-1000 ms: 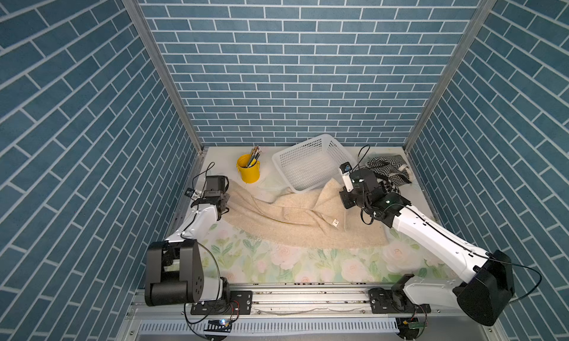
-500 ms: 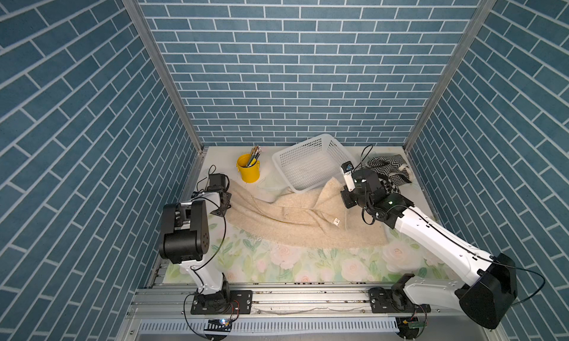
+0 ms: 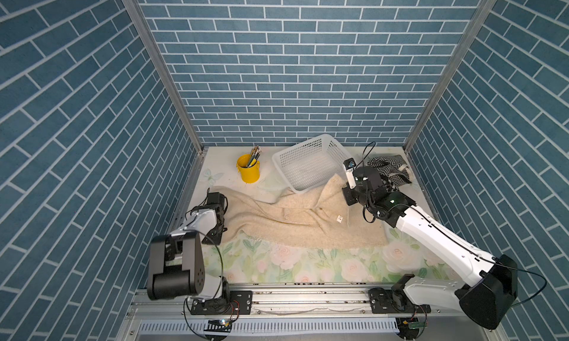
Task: Roll up the scarf and place it into the basket
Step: Flatten out the scarf at the center of the board.
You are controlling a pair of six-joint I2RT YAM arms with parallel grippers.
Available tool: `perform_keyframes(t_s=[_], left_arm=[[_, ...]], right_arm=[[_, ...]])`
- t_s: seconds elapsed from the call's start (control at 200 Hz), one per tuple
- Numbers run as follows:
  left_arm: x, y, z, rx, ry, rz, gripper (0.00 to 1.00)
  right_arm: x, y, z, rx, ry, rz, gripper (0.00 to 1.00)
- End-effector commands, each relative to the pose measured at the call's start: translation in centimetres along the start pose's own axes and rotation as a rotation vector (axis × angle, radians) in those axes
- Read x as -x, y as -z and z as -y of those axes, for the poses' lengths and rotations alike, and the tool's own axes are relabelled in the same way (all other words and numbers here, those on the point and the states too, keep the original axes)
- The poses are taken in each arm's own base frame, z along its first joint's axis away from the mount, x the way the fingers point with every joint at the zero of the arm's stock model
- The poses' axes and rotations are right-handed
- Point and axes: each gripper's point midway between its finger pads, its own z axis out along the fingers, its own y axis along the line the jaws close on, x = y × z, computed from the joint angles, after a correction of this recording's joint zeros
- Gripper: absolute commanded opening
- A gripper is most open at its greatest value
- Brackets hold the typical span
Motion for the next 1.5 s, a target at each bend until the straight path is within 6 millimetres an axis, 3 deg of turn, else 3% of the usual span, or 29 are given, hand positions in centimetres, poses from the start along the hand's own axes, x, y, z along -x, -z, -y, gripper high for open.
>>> perform_keyframes(t_s=[0.0,0.185,0.23,0.285,0.36,0.46,0.565,0.69,0.775,0.96,1.02,1.09,1.19,1.32,1.41,1.495], left_arm=[[4.4,3.1,-1.9,-0.004,0.031,0.174,0.0],[8.4,7.6,2.4,-0.211,-0.053,0.26,0.0],[9.1,8.3,3.0,-0.211,-0.097,0.28,0.0],[9.5,9.0,5.3,-0.282,-0.186,0.29,0.0],[8.4,9.2,8.6,-0.392,-0.304,0.232,0.01],[4.8,9.3,13.1,-0.574,-0.471,0.082,0.0],[0.5,9.1,15.9,-0.719,-0.588,-0.067,0.0],[-2.5,8.0,17.4,-0.712,-0.689,-0.126,0.0],[-4.8,6.9,18.1,-0.706,-0.749,-0.195,0.0],[-7.3,2.4,17.7,-0.589,-0.768,-0.282,0.0],[-7.5,0.7,17.3,-0.512,-0.774,-0.296,0.0],[-6.9,-1.3,16.4,-0.397,-0.768,-0.28,0.0],[-5.4,-3.0,15.2,-0.31,-0.698,-0.246,0.0],[-0.9,-4.8,12.6,-0.116,-0.623,-0.131,0.0],[1.0,-5.1,11.0,-0.047,-0.604,-0.112,0.0],[2.3,-4.6,10.5,-0.036,-0.6,-0.066,0.0]], right_arm=[[3.4,2.8,2.9,-0.097,-0.07,0.088,0.0],[7.2,7.3,5.0,-0.127,-0.104,0.145,0.0],[8.5,8.8,5.0,-0.095,-0.104,0.166,0.0],[10.1,10.4,4.6,-0.044,-0.095,0.183,0.0],[12.4,12.7,4.2,-0.02,-0.092,0.229,0.0],[15.9,16.2,4.7,-0.049,-0.113,0.321,0.0],[18.8,19.9,8.9,-0.232,-0.171,0.385,0.0],[21.2,25.5,15.3,-0.547,-0.241,0.474,0.0],[22.4,28.0,17.7,-0.703,-0.24,0.499,0.0],[20.9,30.8,21.6,-1.075,-0.219,0.363,0.0],[20.5,30.5,21.6,-1.114,-0.209,0.318,0.0],[20.2,28.8,20.9,-1.114,-0.184,0.281,0.0],[19.4,23.8,18.7,-1.054,-0.088,0.223,0.0],[17.3,16.0,15.5,-0.718,-0.054,0.135,0.0],[15.1,12.7,15.5,-0.67,-0.046,0.031,0.0],[15.0,11.0,14.3,-0.557,-0.059,0.028,0.0]])
